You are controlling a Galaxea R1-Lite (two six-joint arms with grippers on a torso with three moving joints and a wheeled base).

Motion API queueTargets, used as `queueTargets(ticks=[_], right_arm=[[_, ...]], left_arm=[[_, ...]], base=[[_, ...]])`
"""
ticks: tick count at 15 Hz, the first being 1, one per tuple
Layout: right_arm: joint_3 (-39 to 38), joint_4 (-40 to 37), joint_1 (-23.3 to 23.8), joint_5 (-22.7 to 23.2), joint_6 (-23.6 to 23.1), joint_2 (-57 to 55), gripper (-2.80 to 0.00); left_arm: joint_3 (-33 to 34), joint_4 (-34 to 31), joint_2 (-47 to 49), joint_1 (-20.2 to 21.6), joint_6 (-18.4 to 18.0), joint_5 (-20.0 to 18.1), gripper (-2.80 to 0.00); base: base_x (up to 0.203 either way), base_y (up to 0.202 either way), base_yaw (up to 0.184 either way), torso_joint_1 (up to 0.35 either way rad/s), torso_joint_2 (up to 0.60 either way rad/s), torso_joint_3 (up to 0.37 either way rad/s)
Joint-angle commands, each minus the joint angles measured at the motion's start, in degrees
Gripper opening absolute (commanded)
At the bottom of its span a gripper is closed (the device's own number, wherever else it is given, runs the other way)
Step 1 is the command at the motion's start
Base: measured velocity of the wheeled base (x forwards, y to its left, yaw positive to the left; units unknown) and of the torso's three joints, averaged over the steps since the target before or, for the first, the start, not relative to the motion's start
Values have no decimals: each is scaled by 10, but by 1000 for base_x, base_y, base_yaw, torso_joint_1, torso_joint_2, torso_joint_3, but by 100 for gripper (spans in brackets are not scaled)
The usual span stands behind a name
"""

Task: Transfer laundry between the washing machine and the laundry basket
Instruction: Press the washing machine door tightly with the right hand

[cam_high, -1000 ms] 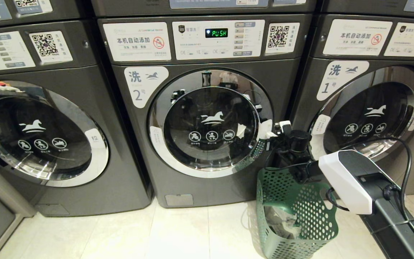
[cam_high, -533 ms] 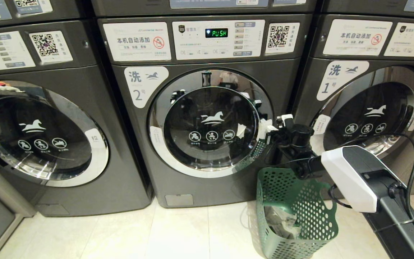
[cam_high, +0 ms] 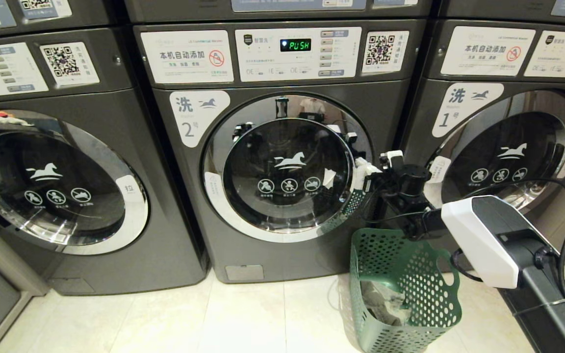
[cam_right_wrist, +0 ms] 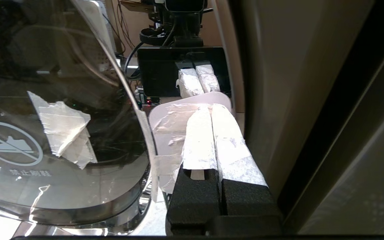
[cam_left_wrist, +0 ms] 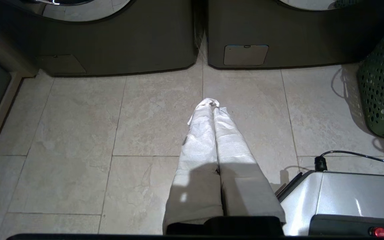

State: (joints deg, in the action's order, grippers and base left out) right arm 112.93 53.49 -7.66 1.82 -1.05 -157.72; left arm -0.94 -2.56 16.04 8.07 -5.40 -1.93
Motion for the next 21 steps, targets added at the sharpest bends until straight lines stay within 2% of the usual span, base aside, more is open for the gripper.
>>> queueTargets(ticks=[1, 4, 16, 18, 21], right_arm=[[0, 1, -3, 0, -2, 1, -280], [-2, 6, 0, -12, -2, -2, -280], [-13, -13, 2, -7, -13, 7, -280], [-75, -13, 3, -6, -26, 42, -280], [-256, -13, 2, 12, -31, 131, -280]], left_arm=[[1, 0, 2, 0, 4, 4, -280], [1, 0, 2, 0, 3, 3, -280], [2, 1, 2, 0, 0, 9, -280], [1, 1, 2, 0, -1, 9, -280], [1, 1, 2, 0, 1, 9, -280]], base=[[0, 0, 0, 0, 0, 0], [0, 0, 0, 0, 0, 0], [0, 0, 0, 0, 0, 0], [0, 0, 0, 0, 0, 0], [0, 0, 0, 0, 0, 0]])
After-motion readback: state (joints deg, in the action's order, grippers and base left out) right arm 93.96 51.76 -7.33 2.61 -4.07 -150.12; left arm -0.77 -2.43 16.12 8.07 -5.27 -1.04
